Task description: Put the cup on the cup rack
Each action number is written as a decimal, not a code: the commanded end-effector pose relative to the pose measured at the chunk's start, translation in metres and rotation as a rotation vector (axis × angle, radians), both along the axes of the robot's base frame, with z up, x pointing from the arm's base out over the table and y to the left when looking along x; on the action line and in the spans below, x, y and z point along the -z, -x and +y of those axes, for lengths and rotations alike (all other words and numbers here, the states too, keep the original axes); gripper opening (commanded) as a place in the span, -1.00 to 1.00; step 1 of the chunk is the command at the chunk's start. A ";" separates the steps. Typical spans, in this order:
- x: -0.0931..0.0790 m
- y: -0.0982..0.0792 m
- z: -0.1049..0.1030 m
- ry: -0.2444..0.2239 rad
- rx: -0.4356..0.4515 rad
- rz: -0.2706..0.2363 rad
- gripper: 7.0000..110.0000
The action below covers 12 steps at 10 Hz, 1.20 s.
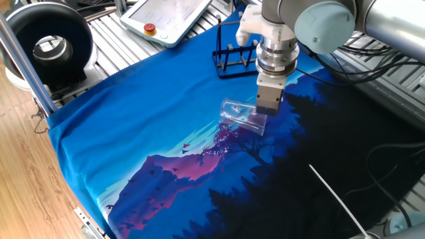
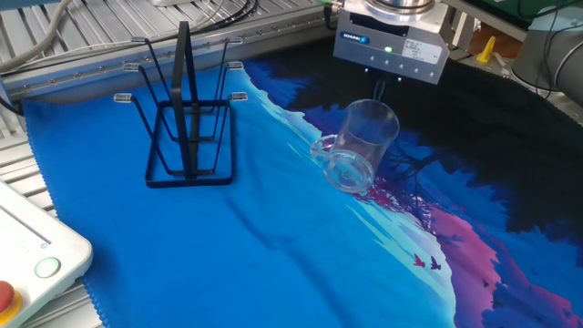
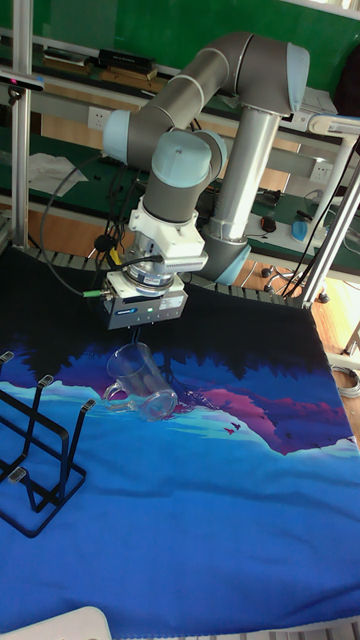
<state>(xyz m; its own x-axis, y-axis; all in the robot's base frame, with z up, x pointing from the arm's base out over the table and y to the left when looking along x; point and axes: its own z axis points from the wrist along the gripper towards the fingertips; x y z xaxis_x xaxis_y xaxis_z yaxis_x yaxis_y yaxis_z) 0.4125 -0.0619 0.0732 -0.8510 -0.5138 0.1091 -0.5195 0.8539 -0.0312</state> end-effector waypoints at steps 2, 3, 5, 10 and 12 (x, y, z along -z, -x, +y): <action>-0.001 0.002 -0.002 0.003 0.004 0.004 -1.00; 0.000 0.002 -0.003 0.003 0.002 0.004 -1.00; 0.000 0.003 -0.006 0.009 0.001 0.006 -1.00; 0.006 0.007 -0.014 0.012 -0.006 0.003 -1.00; 0.018 0.006 -0.020 -0.001 -0.011 -0.010 -1.00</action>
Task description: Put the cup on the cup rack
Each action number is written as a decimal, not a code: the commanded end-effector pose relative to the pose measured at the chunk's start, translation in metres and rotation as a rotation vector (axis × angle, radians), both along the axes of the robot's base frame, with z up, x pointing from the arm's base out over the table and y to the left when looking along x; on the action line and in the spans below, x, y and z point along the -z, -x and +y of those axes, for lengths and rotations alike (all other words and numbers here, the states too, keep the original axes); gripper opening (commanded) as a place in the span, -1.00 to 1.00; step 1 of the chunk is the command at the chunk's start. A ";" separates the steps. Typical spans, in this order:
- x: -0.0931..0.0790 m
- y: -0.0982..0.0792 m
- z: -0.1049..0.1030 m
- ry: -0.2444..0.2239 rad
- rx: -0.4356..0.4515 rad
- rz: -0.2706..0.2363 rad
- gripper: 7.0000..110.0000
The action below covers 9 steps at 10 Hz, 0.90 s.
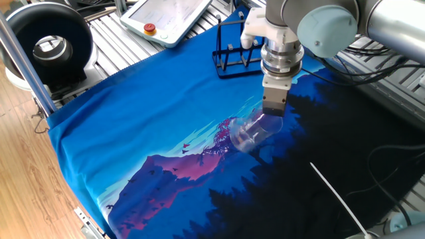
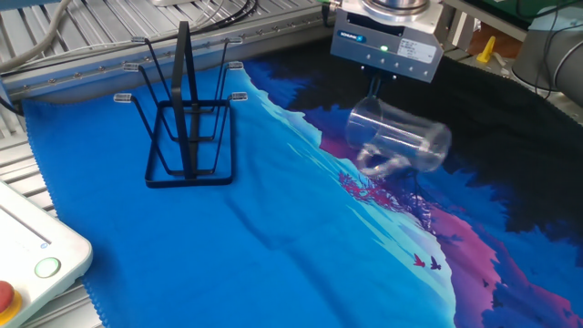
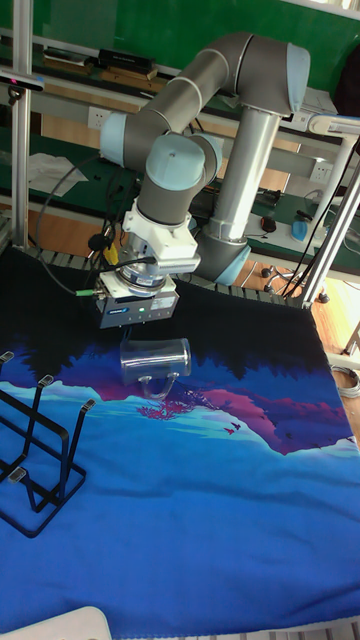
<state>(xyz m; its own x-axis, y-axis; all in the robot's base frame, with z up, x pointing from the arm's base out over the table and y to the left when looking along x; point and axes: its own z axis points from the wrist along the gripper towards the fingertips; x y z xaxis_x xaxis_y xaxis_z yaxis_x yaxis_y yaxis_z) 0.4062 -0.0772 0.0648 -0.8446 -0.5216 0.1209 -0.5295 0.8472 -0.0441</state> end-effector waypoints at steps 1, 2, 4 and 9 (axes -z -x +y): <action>0.010 0.001 -0.009 -0.011 -0.005 -0.016 -1.00; 0.011 0.003 -0.012 -0.011 -0.007 -0.019 -1.00; 0.014 0.005 -0.017 -0.010 -0.010 -0.025 -1.00; 0.034 0.012 -0.038 0.010 -0.019 -0.054 -1.00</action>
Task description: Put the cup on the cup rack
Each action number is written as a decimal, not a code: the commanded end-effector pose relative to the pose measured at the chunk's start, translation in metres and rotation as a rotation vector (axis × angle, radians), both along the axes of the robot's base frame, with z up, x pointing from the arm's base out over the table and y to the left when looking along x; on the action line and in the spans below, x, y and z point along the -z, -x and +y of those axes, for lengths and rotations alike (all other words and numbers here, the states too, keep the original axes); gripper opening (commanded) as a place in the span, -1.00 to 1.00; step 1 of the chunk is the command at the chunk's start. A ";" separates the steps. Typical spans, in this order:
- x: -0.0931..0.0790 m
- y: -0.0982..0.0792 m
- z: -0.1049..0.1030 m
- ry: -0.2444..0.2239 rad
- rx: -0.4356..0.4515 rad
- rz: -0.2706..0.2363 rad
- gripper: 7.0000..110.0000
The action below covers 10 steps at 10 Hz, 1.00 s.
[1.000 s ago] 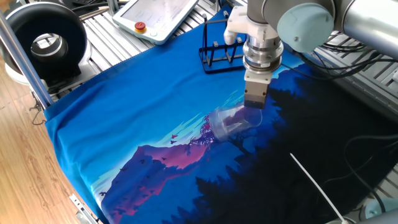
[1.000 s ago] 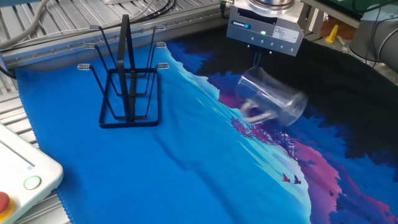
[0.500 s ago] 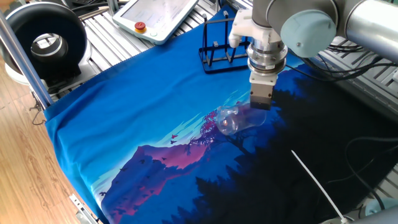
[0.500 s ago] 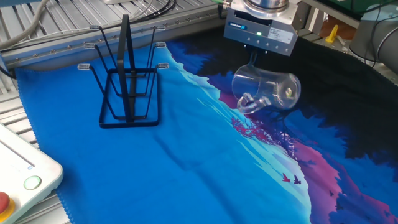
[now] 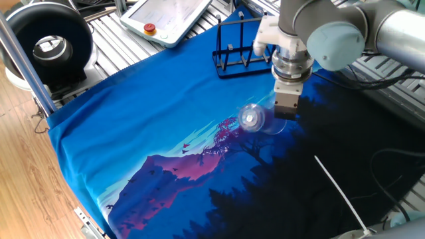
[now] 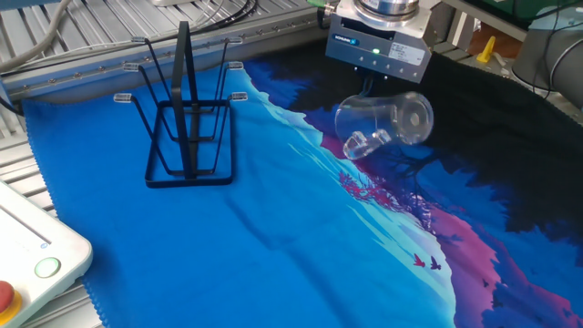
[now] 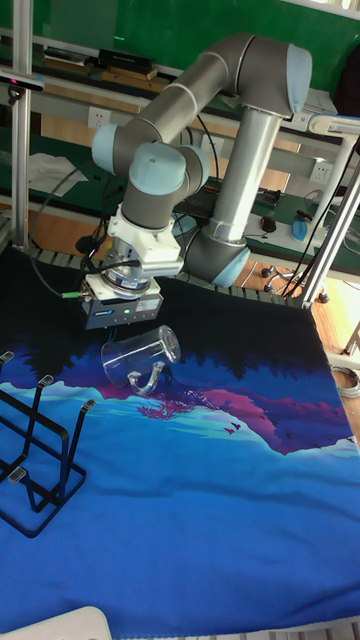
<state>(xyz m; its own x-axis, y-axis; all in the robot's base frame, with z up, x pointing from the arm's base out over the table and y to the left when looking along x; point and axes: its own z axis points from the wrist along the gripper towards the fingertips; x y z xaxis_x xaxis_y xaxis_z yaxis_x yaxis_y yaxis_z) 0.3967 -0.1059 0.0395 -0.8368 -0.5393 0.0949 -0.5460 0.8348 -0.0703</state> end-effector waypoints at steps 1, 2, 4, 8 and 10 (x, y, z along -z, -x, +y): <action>0.012 0.003 -0.014 0.009 0.002 -0.029 -1.00; 0.015 0.005 -0.021 0.025 -0.001 -0.040 -1.00; 0.023 0.012 -0.038 0.061 -0.002 -0.074 -1.00; 0.022 0.032 -0.062 0.143 -0.005 -0.039 -1.00; 0.022 0.042 -0.063 0.144 0.004 -0.010 -1.00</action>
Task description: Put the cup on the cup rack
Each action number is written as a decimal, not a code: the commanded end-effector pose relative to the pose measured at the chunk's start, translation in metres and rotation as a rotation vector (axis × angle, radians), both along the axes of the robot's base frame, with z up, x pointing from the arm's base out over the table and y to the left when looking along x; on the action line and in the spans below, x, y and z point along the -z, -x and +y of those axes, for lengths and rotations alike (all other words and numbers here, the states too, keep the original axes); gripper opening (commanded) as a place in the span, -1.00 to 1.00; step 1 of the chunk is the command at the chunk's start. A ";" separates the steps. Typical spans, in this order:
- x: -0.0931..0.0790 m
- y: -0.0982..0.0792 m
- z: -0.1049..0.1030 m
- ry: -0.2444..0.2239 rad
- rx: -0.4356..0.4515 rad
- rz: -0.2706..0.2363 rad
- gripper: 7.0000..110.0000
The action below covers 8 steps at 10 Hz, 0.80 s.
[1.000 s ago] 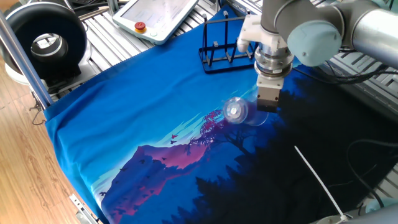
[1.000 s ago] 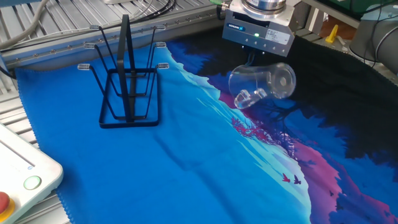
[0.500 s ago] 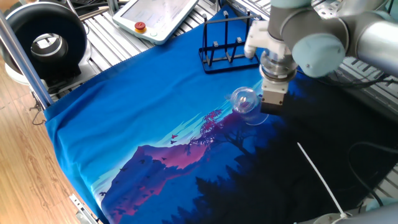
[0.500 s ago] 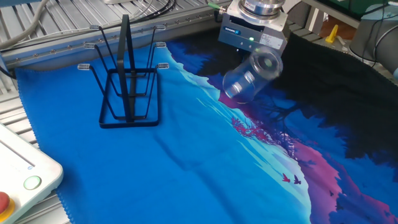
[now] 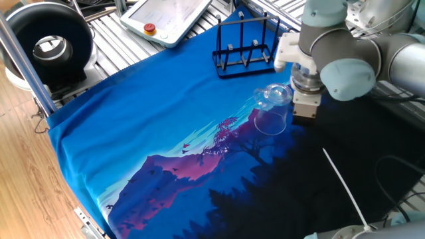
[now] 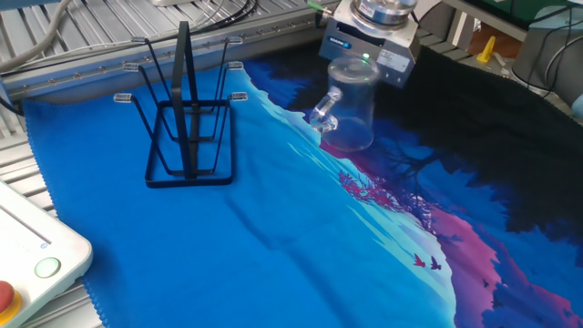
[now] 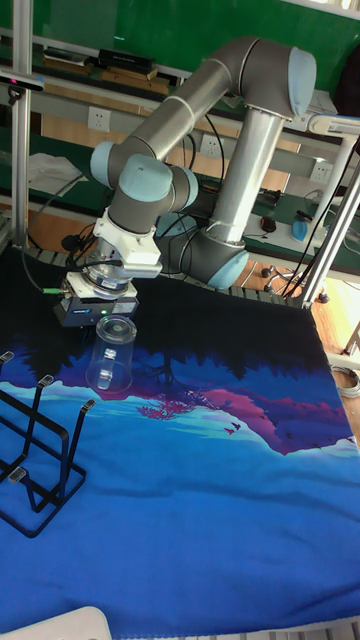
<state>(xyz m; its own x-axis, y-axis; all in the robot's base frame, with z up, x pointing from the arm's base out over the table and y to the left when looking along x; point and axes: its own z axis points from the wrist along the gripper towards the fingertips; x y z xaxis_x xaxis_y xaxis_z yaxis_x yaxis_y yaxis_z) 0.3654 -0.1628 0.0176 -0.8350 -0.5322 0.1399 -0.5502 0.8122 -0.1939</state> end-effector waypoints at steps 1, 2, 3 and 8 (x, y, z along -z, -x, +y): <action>-0.002 0.014 -0.005 0.010 0.016 0.028 -1.00; -0.007 0.034 0.005 -0.028 0.037 0.088 -1.00; -0.018 0.051 0.010 -0.039 0.053 0.130 -1.00; -0.120 0.060 0.049 0.059 0.044 0.255 -1.00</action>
